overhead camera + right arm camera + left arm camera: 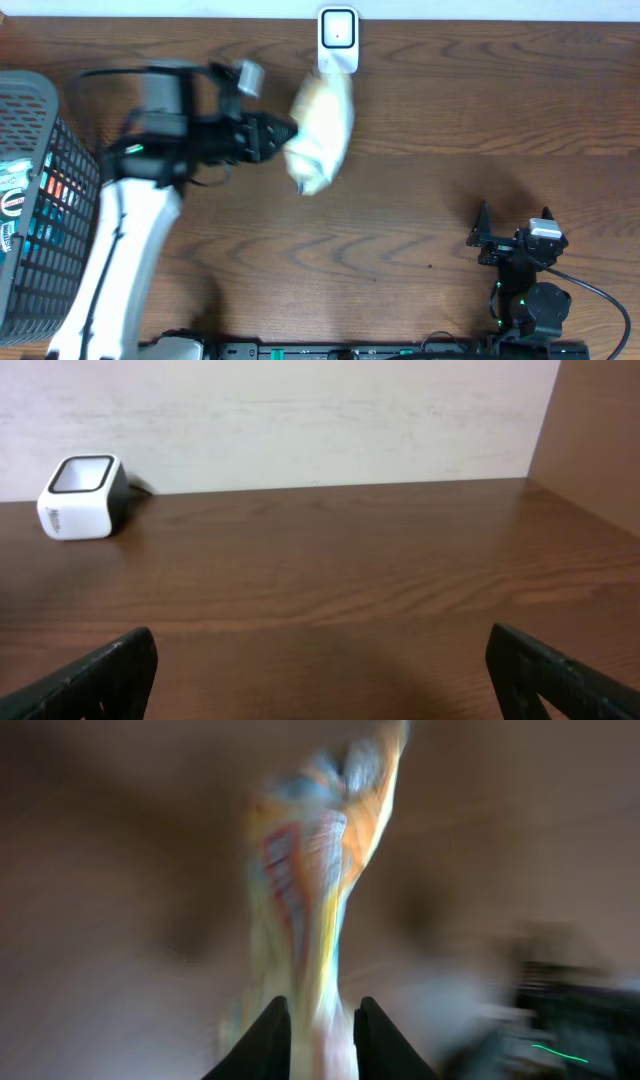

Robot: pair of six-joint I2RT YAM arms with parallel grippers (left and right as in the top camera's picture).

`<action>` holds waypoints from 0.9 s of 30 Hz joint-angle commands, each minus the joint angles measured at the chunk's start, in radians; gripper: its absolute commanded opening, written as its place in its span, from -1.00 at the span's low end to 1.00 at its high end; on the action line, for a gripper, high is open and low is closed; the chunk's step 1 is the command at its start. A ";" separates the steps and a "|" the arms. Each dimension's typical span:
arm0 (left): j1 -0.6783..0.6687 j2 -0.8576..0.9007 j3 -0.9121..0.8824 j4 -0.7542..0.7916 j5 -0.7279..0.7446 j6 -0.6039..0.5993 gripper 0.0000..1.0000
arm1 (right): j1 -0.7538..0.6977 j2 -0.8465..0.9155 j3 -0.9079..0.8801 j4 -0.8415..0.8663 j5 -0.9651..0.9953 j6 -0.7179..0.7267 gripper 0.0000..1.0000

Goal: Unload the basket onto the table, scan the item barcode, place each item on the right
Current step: 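Grasp the wet-wipes packet with the left gripper and lift it out, then lower the wet-wipes packet onto the table center and release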

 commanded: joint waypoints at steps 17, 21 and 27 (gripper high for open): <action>-0.294 0.255 -0.002 -0.037 -0.628 -0.076 -0.71 | -0.002 -0.008 -0.002 -0.004 -0.005 -0.008 0.99; -0.317 0.255 -0.002 0.024 -0.271 0.070 0.05 | -0.002 -0.008 -0.002 -0.004 -0.005 -0.008 0.99; -0.381 0.257 -0.002 0.013 -0.187 0.213 0.99 | -0.002 -0.008 -0.002 -0.004 -0.005 -0.008 0.98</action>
